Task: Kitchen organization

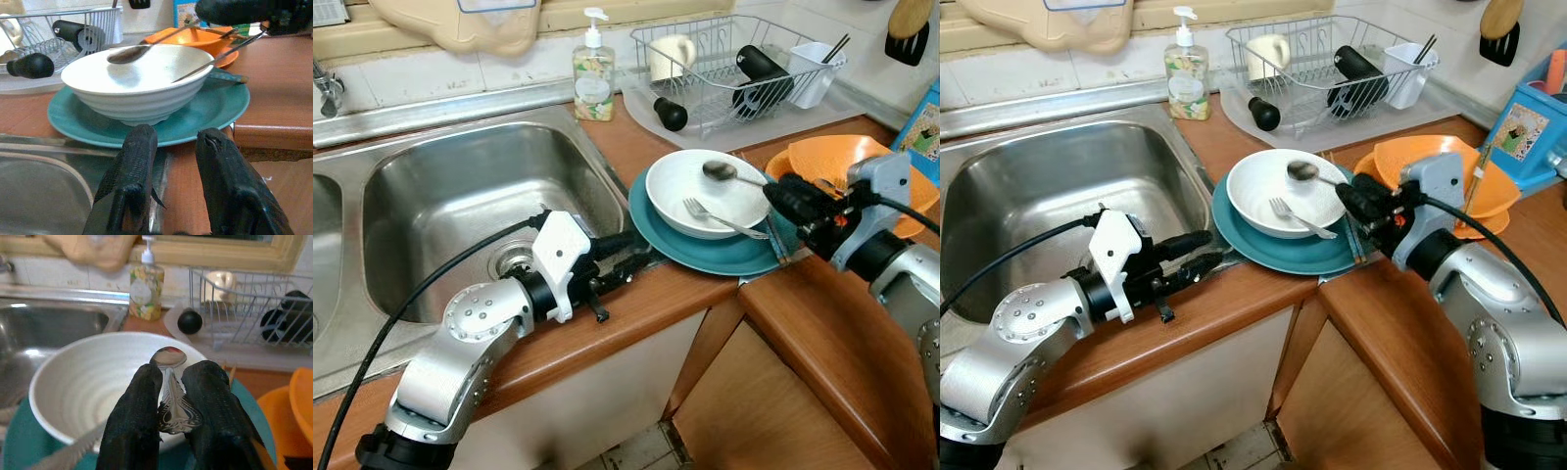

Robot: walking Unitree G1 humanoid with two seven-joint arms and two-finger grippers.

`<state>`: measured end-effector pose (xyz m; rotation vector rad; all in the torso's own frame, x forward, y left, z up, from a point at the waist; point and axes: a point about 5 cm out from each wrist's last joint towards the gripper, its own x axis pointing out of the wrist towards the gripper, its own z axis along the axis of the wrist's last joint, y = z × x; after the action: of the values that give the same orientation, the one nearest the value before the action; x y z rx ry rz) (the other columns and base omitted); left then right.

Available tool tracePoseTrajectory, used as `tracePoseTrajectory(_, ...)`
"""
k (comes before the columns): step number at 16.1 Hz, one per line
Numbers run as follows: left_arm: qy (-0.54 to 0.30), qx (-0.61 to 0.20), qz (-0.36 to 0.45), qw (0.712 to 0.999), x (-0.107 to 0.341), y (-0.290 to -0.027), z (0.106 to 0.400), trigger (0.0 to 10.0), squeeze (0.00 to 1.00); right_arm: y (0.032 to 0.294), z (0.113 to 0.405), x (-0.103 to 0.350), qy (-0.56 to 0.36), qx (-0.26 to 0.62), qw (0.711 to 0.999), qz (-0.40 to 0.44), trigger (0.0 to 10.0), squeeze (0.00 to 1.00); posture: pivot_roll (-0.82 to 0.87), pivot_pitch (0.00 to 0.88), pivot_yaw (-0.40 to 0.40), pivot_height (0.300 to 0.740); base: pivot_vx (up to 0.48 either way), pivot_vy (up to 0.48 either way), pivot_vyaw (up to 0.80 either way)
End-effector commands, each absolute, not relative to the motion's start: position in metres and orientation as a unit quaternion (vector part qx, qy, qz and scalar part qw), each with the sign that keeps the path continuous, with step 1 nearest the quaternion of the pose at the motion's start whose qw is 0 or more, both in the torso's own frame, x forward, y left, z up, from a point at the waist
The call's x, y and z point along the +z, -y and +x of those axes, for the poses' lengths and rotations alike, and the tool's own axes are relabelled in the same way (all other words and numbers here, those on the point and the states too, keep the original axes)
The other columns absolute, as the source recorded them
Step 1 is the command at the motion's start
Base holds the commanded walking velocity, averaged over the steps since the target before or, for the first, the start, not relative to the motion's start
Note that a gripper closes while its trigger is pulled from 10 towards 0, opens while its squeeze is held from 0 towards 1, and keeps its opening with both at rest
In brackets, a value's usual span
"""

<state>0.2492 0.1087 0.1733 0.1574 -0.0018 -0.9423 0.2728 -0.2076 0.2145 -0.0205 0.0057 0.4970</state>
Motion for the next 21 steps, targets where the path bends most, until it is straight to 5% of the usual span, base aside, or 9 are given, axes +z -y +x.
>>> tracePoseTrajectory(1, 0.010, -0.454, 0.091, 0.886, 0.176, -0.106, 0.252, 10.0, 0.00, 0.208, 0.272, 0.226, 0.024, 0.248, 0.968, -0.005, 0.0, 0.00, -0.20, 0.000, -0.004, 0.740, 0.000, 0.000, 0.00)
tracePoseTrajectory(10, 0.055, -0.394, 0.234, 0.887, 0.184, -0.100, 0.279, 10.0, 0.00, 0.174, 0.272, 0.237, 0.046, 0.309, 0.950, 0.002, 0.0, 0.00, -0.20, 0.000, -0.002, 0.740, 0.000, 0.000, 0.00)
tracePoseTrajectory(14, 0.162, -0.321, 0.291, 0.886, 0.211, -0.103, 0.295, 10.0, 0.00, 0.158, 0.274, 0.242, 0.048, 0.337, 0.940, -0.007, 0.0, 0.00, -0.19, 0.000, -0.013, 0.740, 0.000, 0.000, 0.00)
tracePoseTrajectory(17, 0.169, -0.347, 0.307, 0.870, 0.210, -0.098, 0.297, 10.0, 0.00, 0.150, 0.276, 0.245, 0.050, 0.352, 0.935, -0.009, 0.0, 0.00, -0.19, 0.000, -0.015, 0.740, 0.000, 0.000, 0.00)
tracePoseTrajectory(18, 0.179, -0.349, 0.312, 0.865, 0.212, -0.095, 0.299, 7.8, 0.00, 0.146, 0.277, 0.245, 0.049, 0.360, 0.932, -0.012, 0.0, 0.00, -0.19, 0.000, -0.016, 0.740, 0.000, 0.000, 0.00)
tracePoseTrajectory(19, 0.192, -0.349, 0.323, 0.859, 0.214, -0.092, 0.301, 7.7, 0.00, 0.143, 0.277, 0.246, 0.048, 0.365, 0.930, -0.012, 0.0, 0.00, -0.19, 0.000, -0.016, 0.740, 0.000, 0.000, 0.00)
tracePoseTrajectory(20, 0.200, -0.348, 0.334, 0.853, 0.216, -0.089, 0.304, 9.9, 0.00, 0.140, 0.277, 0.246, 0.049, 0.370, 0.928, -0.011, 0.0, 0.00, -0.19, 0.000, -0.015, 0.740, 0.000, 0.000, 0.00)
tracePoseTrajectory(21, 0.208, -0.343, 0.339, 0.851, 0.219, -0.087, 0.307, 10.0, 0.00, 0.137, 0.277, 0.247, 0.048, 0.375, 0.926, -0.011, 0.0, 0.00, -0.19, 0.000, -0.015, 0.740, 0.000, 0.000, 0.00)
